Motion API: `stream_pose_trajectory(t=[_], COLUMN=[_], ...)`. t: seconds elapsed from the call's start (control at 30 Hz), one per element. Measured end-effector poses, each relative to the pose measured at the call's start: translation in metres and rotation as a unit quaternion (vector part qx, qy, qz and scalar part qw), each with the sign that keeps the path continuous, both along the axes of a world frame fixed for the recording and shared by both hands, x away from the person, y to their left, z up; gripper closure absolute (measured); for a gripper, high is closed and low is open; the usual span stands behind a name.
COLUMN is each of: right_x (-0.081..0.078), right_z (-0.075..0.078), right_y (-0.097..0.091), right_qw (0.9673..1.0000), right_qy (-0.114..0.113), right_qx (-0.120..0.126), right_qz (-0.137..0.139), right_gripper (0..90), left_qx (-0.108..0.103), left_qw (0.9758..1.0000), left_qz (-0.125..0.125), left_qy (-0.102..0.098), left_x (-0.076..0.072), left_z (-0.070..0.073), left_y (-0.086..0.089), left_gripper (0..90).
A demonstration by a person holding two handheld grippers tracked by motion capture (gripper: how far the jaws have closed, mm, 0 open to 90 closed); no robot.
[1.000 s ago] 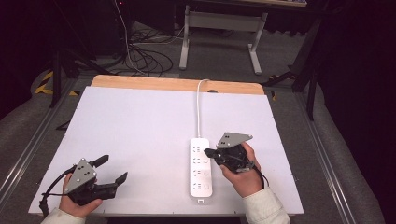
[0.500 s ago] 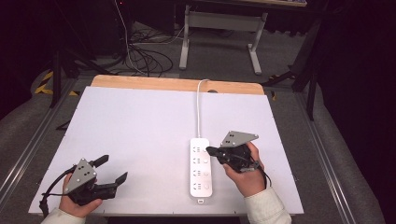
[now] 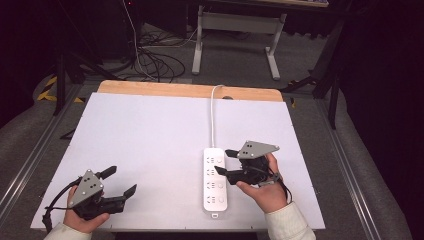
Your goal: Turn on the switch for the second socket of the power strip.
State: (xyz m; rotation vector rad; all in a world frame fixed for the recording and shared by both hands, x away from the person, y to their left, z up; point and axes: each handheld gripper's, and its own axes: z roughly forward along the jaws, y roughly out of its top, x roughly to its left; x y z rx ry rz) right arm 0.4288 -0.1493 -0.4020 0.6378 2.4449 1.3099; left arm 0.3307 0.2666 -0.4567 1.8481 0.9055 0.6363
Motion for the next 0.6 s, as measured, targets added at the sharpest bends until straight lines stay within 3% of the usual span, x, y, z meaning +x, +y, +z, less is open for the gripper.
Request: stream_pose_trajectory(t=[0.4,0.6], right_x=[-0.009,-0.010], right_z=[0.009,0.005], right_y=[-0.017,-0.030], right_qw=[0.9995,0.9990], right_qy=[-0.003,0.002], right_qx=[0.028,0.038], right_qz=[-0.016,-0.026], right_gripper=[25.0,20.5], left_qx=[0.000,-0.004], left_qw=[1.0000,1.0000], left_qz=[0.000,0.000], left_qy=[-0.001,0.001], left_x=[0.000,0.000], left_z=[0.000,0.000], left_y=[0.000,0.000], left_gripper=[15.9,15.9])
